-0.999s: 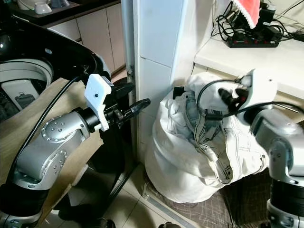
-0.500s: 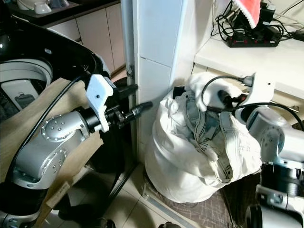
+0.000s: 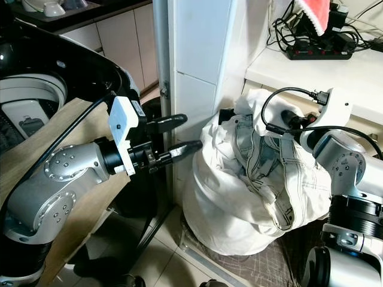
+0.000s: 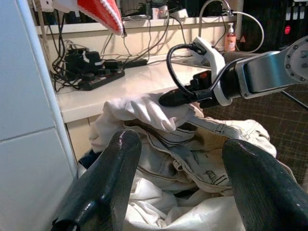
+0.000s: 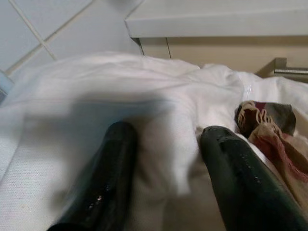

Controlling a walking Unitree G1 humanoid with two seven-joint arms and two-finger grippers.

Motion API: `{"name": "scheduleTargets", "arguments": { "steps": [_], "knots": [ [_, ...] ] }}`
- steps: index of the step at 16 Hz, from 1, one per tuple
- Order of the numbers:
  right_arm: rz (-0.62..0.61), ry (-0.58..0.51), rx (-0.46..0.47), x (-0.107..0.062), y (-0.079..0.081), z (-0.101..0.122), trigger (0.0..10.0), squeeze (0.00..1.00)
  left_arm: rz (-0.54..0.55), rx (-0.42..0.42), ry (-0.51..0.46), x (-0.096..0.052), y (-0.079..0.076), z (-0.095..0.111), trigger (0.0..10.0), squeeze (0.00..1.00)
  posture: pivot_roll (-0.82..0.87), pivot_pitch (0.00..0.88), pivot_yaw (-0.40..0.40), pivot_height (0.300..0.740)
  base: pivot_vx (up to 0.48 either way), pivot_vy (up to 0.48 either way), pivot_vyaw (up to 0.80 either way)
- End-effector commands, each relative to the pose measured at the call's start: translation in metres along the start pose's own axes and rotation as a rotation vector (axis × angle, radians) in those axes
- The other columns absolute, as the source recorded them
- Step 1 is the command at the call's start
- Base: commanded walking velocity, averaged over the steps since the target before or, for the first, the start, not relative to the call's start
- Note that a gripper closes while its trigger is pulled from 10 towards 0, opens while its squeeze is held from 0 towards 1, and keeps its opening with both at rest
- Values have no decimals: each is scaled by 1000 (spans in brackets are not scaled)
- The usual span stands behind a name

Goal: Clothes washing

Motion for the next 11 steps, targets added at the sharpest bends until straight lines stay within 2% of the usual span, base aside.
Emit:
{"name": "scheduleTargets", "arguments": {
  "steps": [1, 11],
  "knots": [
    [7, -17, 22, 0, 0, 5, 0, 0, -29, -4, 15, 0, -6, -2, 10000, 0, -76, 42, -9, 740, 0, 0, 0],
    [17, -16, 37, 2, 0, 1, 0, 0, 12, 16, 43, -1, 1, -5, 10000, 0, -75, 39, -7, 740, 0, 0, 0]
  ]
}}
Point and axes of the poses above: a point about 5 cm out from each wrist's last joint towards the gripper, its own x axis pointing out of the wrist towards the gripper, its own z axis along the axis of the wrist's last joint, y = z × x, the point moved 4 cm from there along x, pointing out of the wrist towards the gripper, and after that the axes turned 2 degrees about -x, right-handed, at the moved point
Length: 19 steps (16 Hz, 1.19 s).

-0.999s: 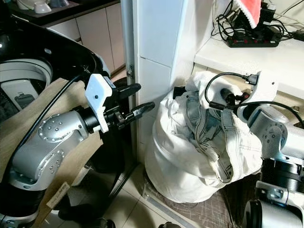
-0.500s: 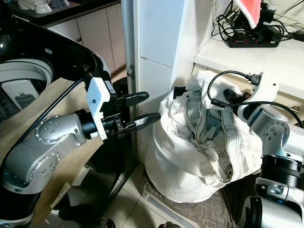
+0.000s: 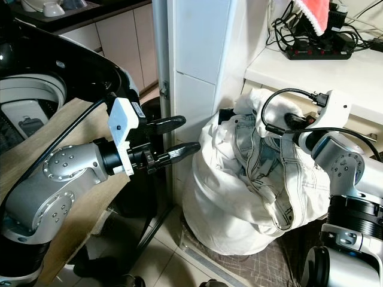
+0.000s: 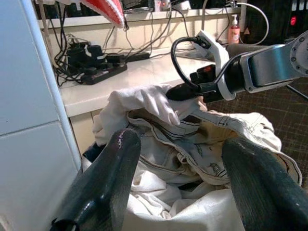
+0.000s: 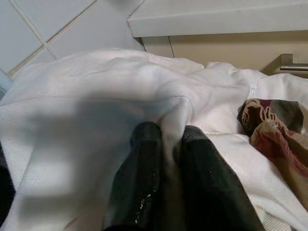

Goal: Clothes washing

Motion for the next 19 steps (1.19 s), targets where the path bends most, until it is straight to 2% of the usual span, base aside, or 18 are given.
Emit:
{"name": "scheduleTargets", "arguments": {
  "steps": [1, 3, 6, 9, 11, 12, 13, 14, 15, 16, 17, 18, 19],
  "knots": [
    [3, -20, 18, 0, -1, 5, 0, 0, 0, 6, 20, 1, -1, -3, 10000, 0, -76, 37, -7, 740, 0, 0, 0],
    [-1, -47, -5, 0, -1, 9, 0, 0, 9, 10, 20, 1, 1, -3, 10000, 0, -75, 35, -7, 740, 0, 0, 0],
    [71, -253, -72, -17, 13, 56, 0, 0, 84, 44, -14, 2, 11, 3, 10000, 0, -74, 35, -6, 740, 0, 0, 0],
    [79, -433, -100, -35, 17, 104, 0, 0, 173, 59, -50, 4, 24, 9, 10000, 0, -79, 32, -6, 740, 0, 0, 0],
    [142, -507, -111, -47, 30, 126, 0, 0, 193, 70, -69, 5, 27, 12, 10000, 0, -79, 33, -7, 740, 0, 0, 0],
    [256, -566, -125, -62, 53, 146, 0, 0, 233, 81, -101, 5, 33, 19, 10000, 0, -77, 35, -9, 740, 0, 0, 0],
    [304, -590, -120, -68, 64, 154, 0, 0, 252, 83, -113, 5, 35, 21, 10000, 0, -77, 34, -9, 740, 0, 0, 0],
    [498, -667, -132, -94, 103, 175, 0, 0, 305, 69, -152, 5, 43, 28, 10000, 0, -80, 34, -10, 740, 0, 0, 0],
    [538, -682, -135, -100, 110, 179, 0, 0, 319, 62, -159, 5, 45, 30, 10000, 0, -80, 34, -10, 740, 0, 0, 0],
    [750, -741, -121, -126, 146, 187, 0, 0, 372, 60, -218, 5, 52, 42, 10000, 0, -85, 35, -11, 740, 0, 0, 0],
    [868, -748, -90, -138, 162, 187, 0, 0, 382, 46, -269, 5, 55, 53, 10000, 0, -87, 34, -14, 740, 0, 0, 0],
    [913, -740, -73, -139, 166, 184, 0, 0, 363, 22, -304, 7, 54, 59, 10000, 1000, -86, 33, -16, 740, 0, 0, 0],
    [938, -716, -63, -137, 169, 179, 0, 0, 343, 3, -339, 9, 52, 66, 10000, 1000, -83, 35, -21, 740, 0, 0, 0]
  ]
}}
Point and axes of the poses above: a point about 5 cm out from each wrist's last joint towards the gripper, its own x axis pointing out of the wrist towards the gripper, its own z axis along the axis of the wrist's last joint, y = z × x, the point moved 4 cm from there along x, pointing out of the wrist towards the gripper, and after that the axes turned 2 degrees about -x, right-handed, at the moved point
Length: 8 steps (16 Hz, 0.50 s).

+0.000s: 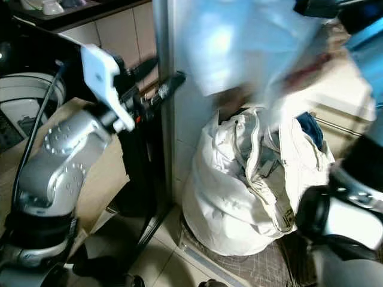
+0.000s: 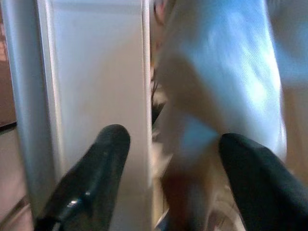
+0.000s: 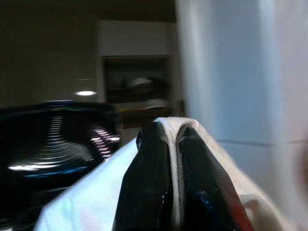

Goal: Clothes washing

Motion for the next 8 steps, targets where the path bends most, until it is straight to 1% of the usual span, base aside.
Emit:
{"name": "scheduleTargets", "arguments": {
  "steps": [1, 2, 3, 4, 5, 6, 7, 8],
  "knots": [
    [24, 23, 18, -1, 3, -6, 0, 0, -14, -17, -38, 3, -2, 8, 10000, 1000, -83, 35, -21, 740, 0, 0, 0],
    [0, 118, 89, -5, 0, -43, 0, 0, -51, -71, -122, 10, -12, 21, 10000, 1000, -85, 32, -19, 740, 0, 0, 0],
    [-12, 142, 132, -8, 0, -59, 0, 0, -62, -79, -151, 10, -16, 25, 10000, 1000, -85, 32, -19, 740, 0, 0, 0],
    [-23, 165, 160, -10, 0, -70, 0, 0, -86, -103, -163, 10, -21, 26, 10000, 1000, -84, 32, -22, 740, 0, 0, 0],
    [-28, 184, 196, -13, 2, -79, 0, 0, -153, -136, -162, 8, -32, 25, 10000, 1000, -83, 32, -27, 740, 0, 0, 0],
    [-26, 195, 219, -14, 4, -84, 0, 0, -215, -177, -157, 6, -42, 23, 10000, 1000, -82, 34, -29, 740, 0, 0, 0],
    [-26, 195, 219, -14, 4, -84, 0, 0, -215, -177, -157, 6, -42, 23, 10000, 1000, -82, 34, -29, 740, 0, 0, 0],
    [-16, 207, 239, -16, 8, -90, 0, 0, -294, -262, -155, 0, -53, 21, 10000, 1000, -85, 32, -28, 740, 0, 0, 0]
  ]
}}
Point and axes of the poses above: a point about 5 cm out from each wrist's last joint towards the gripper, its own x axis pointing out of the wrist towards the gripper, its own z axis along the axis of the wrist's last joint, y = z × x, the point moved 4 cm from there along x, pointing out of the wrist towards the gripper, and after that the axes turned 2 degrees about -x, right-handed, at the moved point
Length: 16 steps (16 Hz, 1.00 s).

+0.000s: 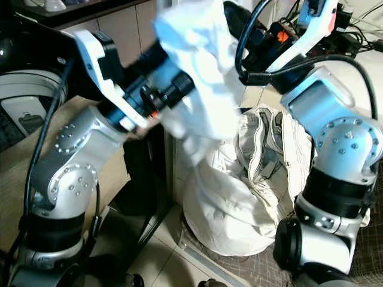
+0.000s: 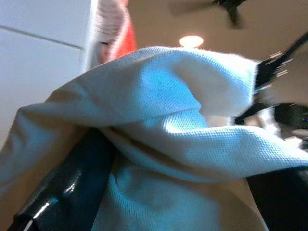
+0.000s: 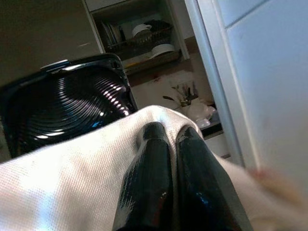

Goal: Clothes washing

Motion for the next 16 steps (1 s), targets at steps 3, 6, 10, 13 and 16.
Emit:
{"name": "scheduleTargets", "arguments": {
  "steps": [3, 6, 10, 13, 16],
  "knots": [
    [32, 27, 5, -1, 9, -7, 0, 0, -150, -107, 43, -1, -23, -8, 10000, 1000, -87, 32, -30, 740, 0, 0, 0],
    [73, 38, 10, -2, 17, -8, 0, 0, -58, 55, 165, 1, -9, -31, 10000, 1000, -89, 32, -29, 740, 0, 0, 0],
    [119, 61, 20, -4, 27, -13, 0, 0, 148, 180, 161, 7, 25, -28, 10000, 310, -90, 34, -24, 740, 0, 0, 0],
    [121, 73, 34, -6, 28, -17, 0, 0, 33, 136, 77, 12, 6, -20, 10000, 0, -89, 35, -23, 740, 0, 0, 0],
    [113, 76, 40, -6, 26, -19, 0, 0, 40, 110, 91, 11, 4, -26, 2039, 0, -89, 33, -21, 740, 0, 0, 0]
  ]
}}
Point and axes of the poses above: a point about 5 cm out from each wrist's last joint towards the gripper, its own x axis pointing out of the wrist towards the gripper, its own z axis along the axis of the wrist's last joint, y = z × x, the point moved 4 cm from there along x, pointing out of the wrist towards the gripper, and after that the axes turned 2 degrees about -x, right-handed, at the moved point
